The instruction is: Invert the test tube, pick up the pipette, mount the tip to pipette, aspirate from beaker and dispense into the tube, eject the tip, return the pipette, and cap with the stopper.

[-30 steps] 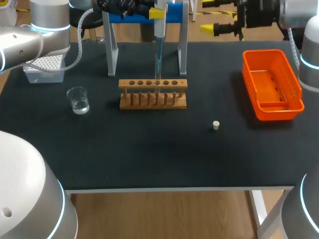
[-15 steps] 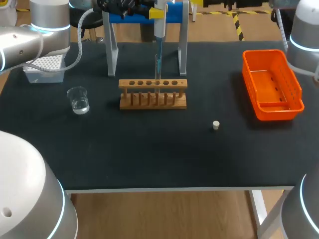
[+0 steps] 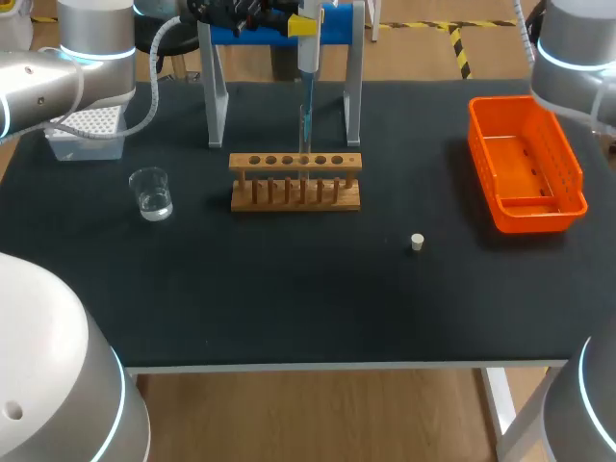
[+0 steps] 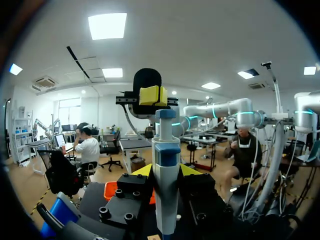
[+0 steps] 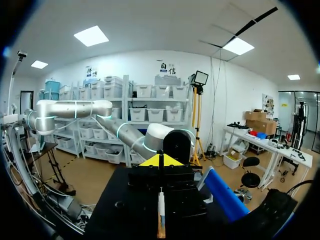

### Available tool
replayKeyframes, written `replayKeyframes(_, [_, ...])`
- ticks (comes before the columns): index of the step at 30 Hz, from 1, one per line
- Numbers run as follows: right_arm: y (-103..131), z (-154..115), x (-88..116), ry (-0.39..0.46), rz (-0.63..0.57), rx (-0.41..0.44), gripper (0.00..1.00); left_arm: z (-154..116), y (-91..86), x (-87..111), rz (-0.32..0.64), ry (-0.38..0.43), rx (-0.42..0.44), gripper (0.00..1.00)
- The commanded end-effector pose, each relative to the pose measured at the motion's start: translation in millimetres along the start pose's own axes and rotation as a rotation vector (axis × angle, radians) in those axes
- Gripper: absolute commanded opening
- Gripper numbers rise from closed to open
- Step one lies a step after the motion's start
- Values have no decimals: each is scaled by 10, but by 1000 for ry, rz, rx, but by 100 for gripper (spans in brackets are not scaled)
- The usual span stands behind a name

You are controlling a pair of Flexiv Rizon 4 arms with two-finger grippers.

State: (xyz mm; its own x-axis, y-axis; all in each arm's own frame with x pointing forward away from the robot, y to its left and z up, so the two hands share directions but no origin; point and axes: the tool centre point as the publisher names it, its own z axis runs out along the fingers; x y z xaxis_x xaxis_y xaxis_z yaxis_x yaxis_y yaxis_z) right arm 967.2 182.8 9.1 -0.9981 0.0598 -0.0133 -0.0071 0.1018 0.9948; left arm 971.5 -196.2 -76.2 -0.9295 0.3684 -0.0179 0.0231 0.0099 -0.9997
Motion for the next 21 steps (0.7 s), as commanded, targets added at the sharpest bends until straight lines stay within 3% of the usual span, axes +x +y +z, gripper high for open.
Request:
replayKeyframes(1, [13, 95, -58, 10, 5, -6, 0, -14, 1, -19, 0, 7, 0, 0])
replayKeyframes(21, [-18, 402, -65, 43, 26, -16, 0, -14, 1, -19, 0, 7, 0, 0])
